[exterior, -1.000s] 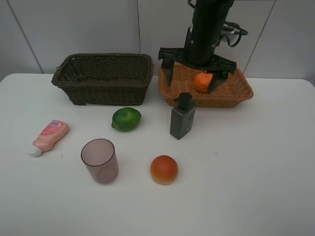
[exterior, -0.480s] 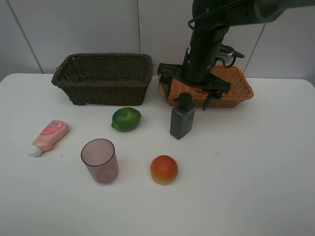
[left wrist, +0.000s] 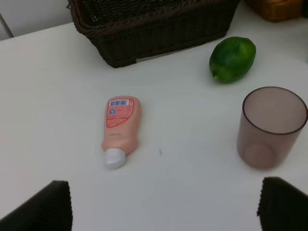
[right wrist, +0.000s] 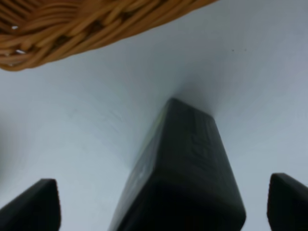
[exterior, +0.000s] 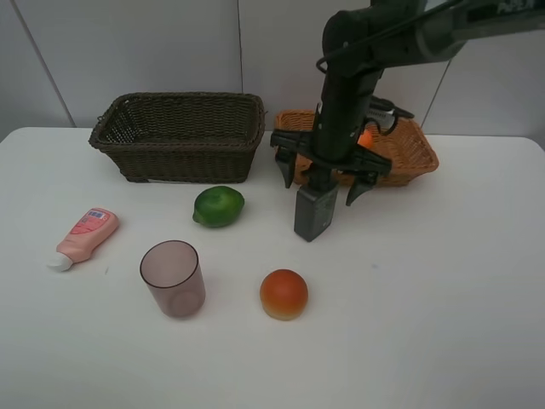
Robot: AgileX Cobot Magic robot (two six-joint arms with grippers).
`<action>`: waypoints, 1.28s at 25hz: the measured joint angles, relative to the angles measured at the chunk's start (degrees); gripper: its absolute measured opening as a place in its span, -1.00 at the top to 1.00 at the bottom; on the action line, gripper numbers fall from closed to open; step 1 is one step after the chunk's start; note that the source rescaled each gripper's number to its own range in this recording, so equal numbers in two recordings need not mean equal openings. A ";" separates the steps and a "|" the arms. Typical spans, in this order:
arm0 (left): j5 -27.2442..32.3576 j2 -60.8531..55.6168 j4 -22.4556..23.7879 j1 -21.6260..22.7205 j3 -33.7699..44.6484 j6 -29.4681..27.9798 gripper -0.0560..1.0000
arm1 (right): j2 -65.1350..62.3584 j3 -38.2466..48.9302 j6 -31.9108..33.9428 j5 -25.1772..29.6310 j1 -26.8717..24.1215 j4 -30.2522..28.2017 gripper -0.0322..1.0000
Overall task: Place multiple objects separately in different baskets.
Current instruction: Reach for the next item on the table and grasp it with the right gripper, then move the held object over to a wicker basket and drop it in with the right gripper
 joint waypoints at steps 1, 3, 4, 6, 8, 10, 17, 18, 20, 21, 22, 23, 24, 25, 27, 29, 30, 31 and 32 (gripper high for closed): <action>0.00 0.00 0.00 0.00 0.00 0.00 -1.00 | 0.08 0.00 0.00 0.00 0.00 0.00 -0.55; 0.00 0.00 0.00 0.00 0.00 0.00 -1.00 | 0.12 0.00 0.00 0.00 0.00 0.00 0.00; 0.00 0.00 0.00 0.00 0.00 0.00 -1.00 | 0.12 0.00 0.00 0.00 0.00 -0.10 0.33; 0.00 0.00 0.00 0.00 0.00 0.00 -1.00 | 0.12 0.00 0.06 0.02 0.00 -0.08 0.94; 0.00 0.00 0.00 0.00 0.00 0.00 -1.00 | 0.12 0.04 0.05 -0.06 0.00 -0.10 0.90; 0.00 0.00 0.00 0.00 0.00 0.00 -1.00 | 0.12 0.04 0.05 -0.10 0.00 -0.16 0.90; 0.00 0.00 0.00 0.00 0.00 0.00 -1.00 | 0.12 0.04 0.05 -0.21 0.00 -0.97 0.90; 0.00 0.00 0.00 0.00 0.00 0.00 -1.00 | 0.12 0.04 0.05 -0.21 0.00 -0.97 0.90; 0.00 0.00 0.00 0.00 0.00 0.00 -1.00 | 0.12 0.04 0.05 -0.21 0.00 -0.97 0.90; 0.00 0.00 0.00 0.00 0.00 0.00 -1.00 | 0.12 0.04 0.05 -0.21 0.00 -0.97 0.90; 0.00 0.00 0.00 0.00 0.00 0.00 -1.00 | 0.12 0.04 0.00 -0.15 0.00 -0.97 0.90; 0.00 0.00 0.00 0.00 0.00 0.00 -1.00 | 0.12 0.04 -0.31 -0.09 0.00 -0.91 0.90; 0.00 0.00 0.00 0.00 0.00 0.00 -1.00 | -0.01 0.04 -1.38 0.18 0.00 -0.69 0.90; 0.00 0.00 0.00 0.00 0.00 0.00 -1.00 | -0.23 -0.01 -3.04 0.48 0.00 -0.36 0.90; 0.00 0.00 0.00 0.00 0.00 0.00 -1.00 | -0.95 -0.71 -7.13 1.54 0.00 0.65 0.90; 0.00 0.00 0.00 0.00 0.00 0.00 -1.00 | -2.05 -2.43 -11.68 2.76 0.00 1.54 0.90; 0.00 0.00 0.00 0.00 0.00 0.00 -1.00 | -2.66 -3.36 -13.52 3.63 0.00 1.88 0.90; 0.00 0.00 0.00 0.00 0.00 0.00 -1.00 | -3.06 -4.62 -15.66 4.71 0.00 1.98 0.90; 0.00 0.00 0.00 0.00 0.00 0.00 -1.00 | -3.41 -5.94 -17.78 5.64 0.00 2.05 0.90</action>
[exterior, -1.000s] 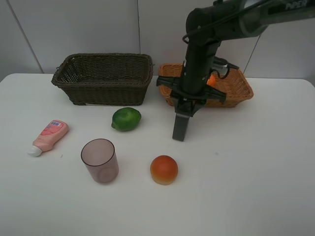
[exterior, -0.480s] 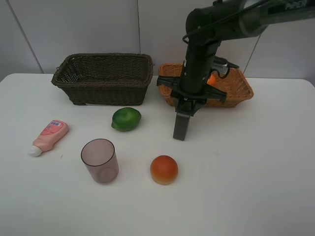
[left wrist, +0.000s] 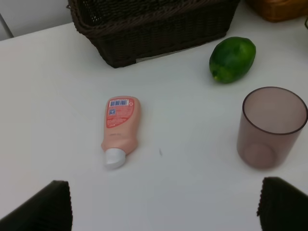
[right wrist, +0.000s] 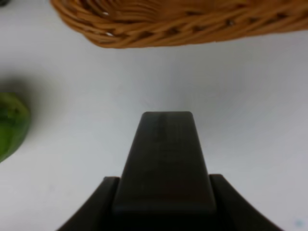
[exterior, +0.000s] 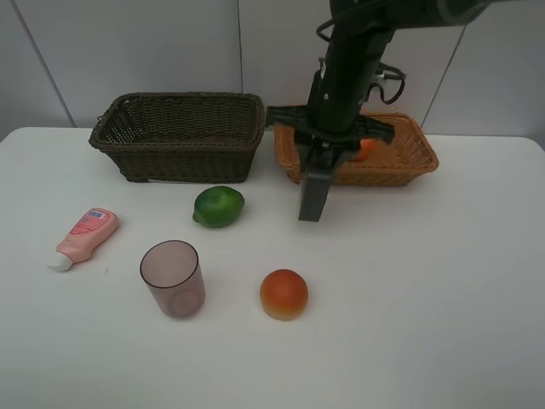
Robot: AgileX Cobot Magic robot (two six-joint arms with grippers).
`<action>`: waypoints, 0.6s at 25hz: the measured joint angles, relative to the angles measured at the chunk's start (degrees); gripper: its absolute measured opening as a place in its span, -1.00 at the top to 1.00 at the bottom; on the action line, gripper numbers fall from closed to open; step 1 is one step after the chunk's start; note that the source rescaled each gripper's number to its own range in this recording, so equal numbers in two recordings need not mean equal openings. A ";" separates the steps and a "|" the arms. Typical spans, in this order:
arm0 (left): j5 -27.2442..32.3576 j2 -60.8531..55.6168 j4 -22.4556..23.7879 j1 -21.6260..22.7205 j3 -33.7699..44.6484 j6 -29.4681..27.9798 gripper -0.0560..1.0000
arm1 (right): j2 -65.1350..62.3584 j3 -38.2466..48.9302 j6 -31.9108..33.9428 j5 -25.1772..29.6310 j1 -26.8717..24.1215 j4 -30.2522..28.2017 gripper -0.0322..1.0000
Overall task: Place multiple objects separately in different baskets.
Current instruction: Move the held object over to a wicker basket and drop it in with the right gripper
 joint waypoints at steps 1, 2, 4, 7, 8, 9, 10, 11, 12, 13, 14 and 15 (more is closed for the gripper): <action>0.00 0.00 0.00 0.00 0.00 0.00 -1.00 | -0.28 -1.47 -2.06 1.22 0.00 -0.02 0.90; 0.00 0.00 0.00 0.00 0.00 0.00 -1.00 | -0.29 -2.78 -3.76 2.43 0.00 -0.02 0.90; 0.00 0.00 0.00 0.00 0.00 0.00 -1.00 | -0.29 -6.09 -8.01 4.07 0.00 0.49 0.90; 0.00 0.00 0.00 0.00 0.00 0.00 -1.00 | -0.29 -10.73 -13.06 4.18 0.88 1.78 0.90; 0.00 0.00 0.00 0.00 0.00 0.00 -1.00 | -0.29 -12.18 -14.19 3.31 1.44 2.36 0.90; 0.00 0.00 0.00 0.00 0.00 0.00 -1.00 | -0.29 -13.26 -15.00 1.98 2.05 3.02 0.90; 0.00 0.00 0.00 0.00 0.00 0.00 -1.00 | -0.29 -14.35 -15.75 0.21 2.68 3.49 0.90; 0.00 0.00 0.00 0.00 0.00 0.00 -1.00 | -0.29 -15.17 -16.46 -1.57 3.21 3.98 0.90; 0.00 0.00 0.00 0.00 0.00 0.00 -1.00 | -0.29 -15.66 -17.09 -4.06 3.85 4.22 0.90; 0.00 0.00 0.00 0.00 0.00 0.00 -1.00 | -0.29 -15.94 -17.70 -6.83 4.50 4.26 0.90; 0.00 0.00 0.00 0.00 0.00 0.00 -1.00 | -0.29 -16.02 -18.35 -9.23 4.94 4.26 0.90; 0.00 0.00 0.00 0.00 0.00 0.00 -1.00 | -0.29 -16.02 -18.79 -12.20 5.40 4.32 0.90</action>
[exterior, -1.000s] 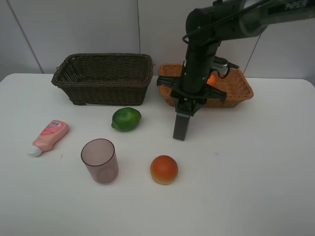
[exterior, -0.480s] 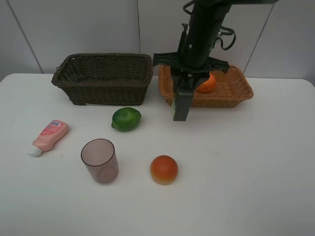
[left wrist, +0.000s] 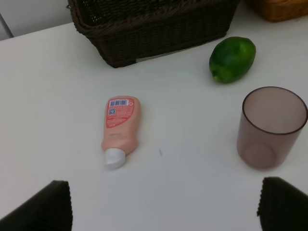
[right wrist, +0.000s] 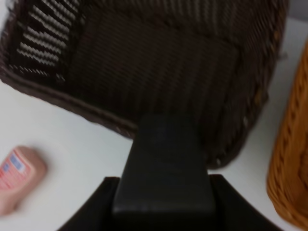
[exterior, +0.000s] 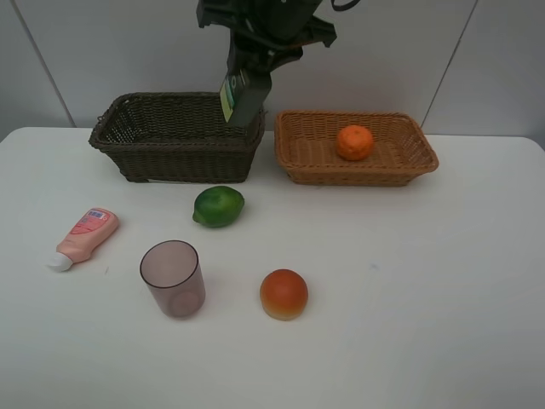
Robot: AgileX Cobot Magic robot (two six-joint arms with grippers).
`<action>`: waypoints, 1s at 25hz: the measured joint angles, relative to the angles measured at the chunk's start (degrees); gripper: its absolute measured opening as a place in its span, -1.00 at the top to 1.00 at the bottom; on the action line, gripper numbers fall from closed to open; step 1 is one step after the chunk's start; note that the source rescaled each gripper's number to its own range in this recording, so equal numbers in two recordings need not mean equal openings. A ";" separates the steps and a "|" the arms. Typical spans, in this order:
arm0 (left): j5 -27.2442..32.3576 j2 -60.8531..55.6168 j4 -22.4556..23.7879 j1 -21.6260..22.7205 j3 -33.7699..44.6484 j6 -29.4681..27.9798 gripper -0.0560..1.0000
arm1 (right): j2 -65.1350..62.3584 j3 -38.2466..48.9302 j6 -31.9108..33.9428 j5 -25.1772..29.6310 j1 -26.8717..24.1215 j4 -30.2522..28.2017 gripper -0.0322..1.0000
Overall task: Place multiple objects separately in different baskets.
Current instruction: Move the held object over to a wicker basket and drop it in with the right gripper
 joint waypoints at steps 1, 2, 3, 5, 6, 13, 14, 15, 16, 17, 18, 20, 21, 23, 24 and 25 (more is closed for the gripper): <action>0.00 0.00 0.00 0.00 0.00 0.00 -1.00 | 0.11 0.00 -0.21 -2.97 0.41 -0.06 0.90; 0.00 0.00 0.00 0.00 0.00 0.00 -1.00 | 0.29 0.00 -0.37 -5.94 0.75 -0.34 0.90; 0.00 0.00 0.00 0.00 0.00 0.00 -1.00 | 0.58 0.00 -0.41 -8.42 1.00 -0.45 0.90; 0.00 0.00 0.00 0.00 0.00 0.00 -1.00 | 1.64 0.00 -0.55 -13.83 1.26 -0.74 0.90; 0.00 0.00 0.00 0.00 0.00 0.00 -1.00 | 2.19 0.00 -0.55 -16.26 1.31 -0.74 0.90; 0.00 0.00 0.00 0.00 0.00 0.00 -1.00 | 8.98 0.00 -0.55 -27.28 1.31 -1.77 0.90; 0.00 0.00 0.00 0.00 0.00 0.00 -1.00 | 9.86 0.00 -0.55 -28.42 1.37 -1.77 0.90; 0.00 0.00 0.00 0.00 0.00 0.00 -1.00 | 10.87 0.00 -0.55 -29.79 1.45 -1.77 0.90; 0.00 0.00 0.00 0.00 0.00 0.00 -1.00 | 11.71 0.00 -0.55 -31.08 1.64 -1.77 0.90; 0.00 0.00 0.00 0.00 0.00 0.00 -1.00 | 12.62 0.00 -0.55 -32.12 1.86 -1.84 0.90; 0.00 0.00 0.00 0.00 0.00 0.00 -1.00 | 13.48 0.00 -0.55 -33.42 2.04 -1.89 0.90; 0.00 0.00 0.00 0.00 0.00 0.00 -1.00 | 14.96 0.00 -0.55 -36.02 2.54 -2.04 0.90; 0.00 0.00 0.00 0.00 0.00 0.00 -1.00 | 15.73 0.00 -0.55 -36.89 2.61 -2.18 0.90; 0.00 0.00 0.00 0.00 0.00 0.00 -1.00 | 16.98 0.00 -0.55 -38.18 2.61 -2.68 0.90; 0.00 0.00 0.00 0.00 0.00 0.00 -1.00 | 17.48 0.00 -0.55 -38.91 2.61 -3.17 0.90; 0.00 0.00 0.00 0.00 0.00 0.00 -1.00 | 18.02 0.00 -0.55 -39.55 2.61 -3.61 0.90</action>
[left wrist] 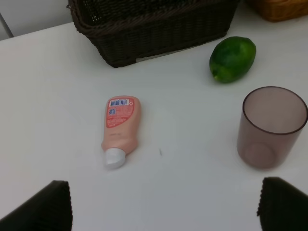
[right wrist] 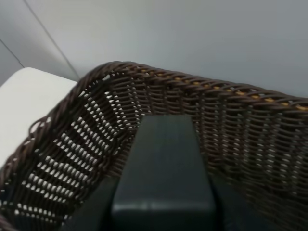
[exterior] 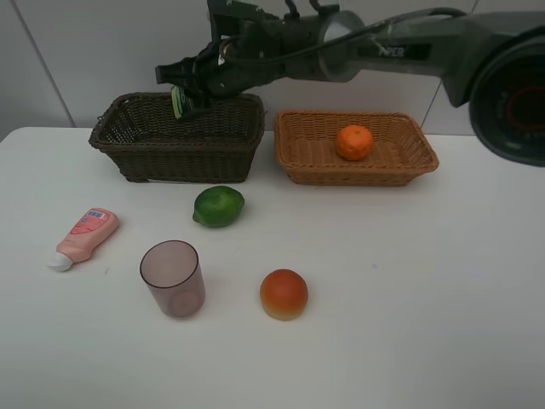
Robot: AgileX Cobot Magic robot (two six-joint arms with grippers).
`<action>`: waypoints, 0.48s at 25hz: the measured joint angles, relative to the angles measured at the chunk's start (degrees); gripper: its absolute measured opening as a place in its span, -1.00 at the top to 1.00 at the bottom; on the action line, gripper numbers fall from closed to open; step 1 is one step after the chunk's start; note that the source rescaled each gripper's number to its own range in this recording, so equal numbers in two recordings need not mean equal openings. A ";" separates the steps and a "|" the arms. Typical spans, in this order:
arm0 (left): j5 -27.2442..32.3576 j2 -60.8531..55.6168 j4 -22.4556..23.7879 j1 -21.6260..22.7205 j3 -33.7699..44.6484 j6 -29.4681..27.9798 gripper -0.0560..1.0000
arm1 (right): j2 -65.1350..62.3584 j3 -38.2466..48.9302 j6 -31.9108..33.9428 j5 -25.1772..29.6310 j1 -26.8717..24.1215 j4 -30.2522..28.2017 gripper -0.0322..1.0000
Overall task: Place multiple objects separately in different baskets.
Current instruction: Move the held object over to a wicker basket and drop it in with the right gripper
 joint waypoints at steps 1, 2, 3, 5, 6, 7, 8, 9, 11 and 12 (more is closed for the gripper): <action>0.00 0.00 0.00 0.00 0.00 0.00 -1.00 | 0.65 0.00 0.00 -0.58 0.00 -0.50 0.90; 0.00 0.00 0.00 0.00 0.00 0.00 -1.00 | 1.13 0.00 0.00 -0.95 0.00 -1.03 0.90; 0.00 0.00 0.00 0.00 0.00 0.00 -1.00 | 1.72 0.00 0.00 -1.14 0.00 -1.39 0.90; 0.00 0.00 0.00 0.00 0.00 0.00 -1.00 | 2.59 0.00 0.00 -1.50 0.00 -1.95 0.90; 0.00 0.00 0.00 0.00 0.00 0.00 -1.00 | 2.63 0.00 0.00 -1.50 0.00 -2.20 0.90; 0.00 0.00 0.00 0.00 0.00 0.00 -1.00 | 2.71 0.00 0.00 -1.50 0.00 -2.34 0.90; 0.00 0.00 0.00 0.00 0.00 0.00 -1.00 | 2.71 0.00 0.00 -1.65 0.00 -2.49 0.90; 0.00 0.00 0.00 0.00 0.00 0.00 -1.00 | 2.71 0.00 0.00 -2.05 0.00 -2.68 0.90; 0.00 0.00 0.00 0.00 0.00 0.00 -1.00 | 2.71 0.00 0.00 -2.39 0.00 -3.34 0.90; 0.00 0.00 0.00 0.00 0.00 0.00 -1.00 | 2.71 0.00 0.00 -2.33 0.00 -3.78 0.90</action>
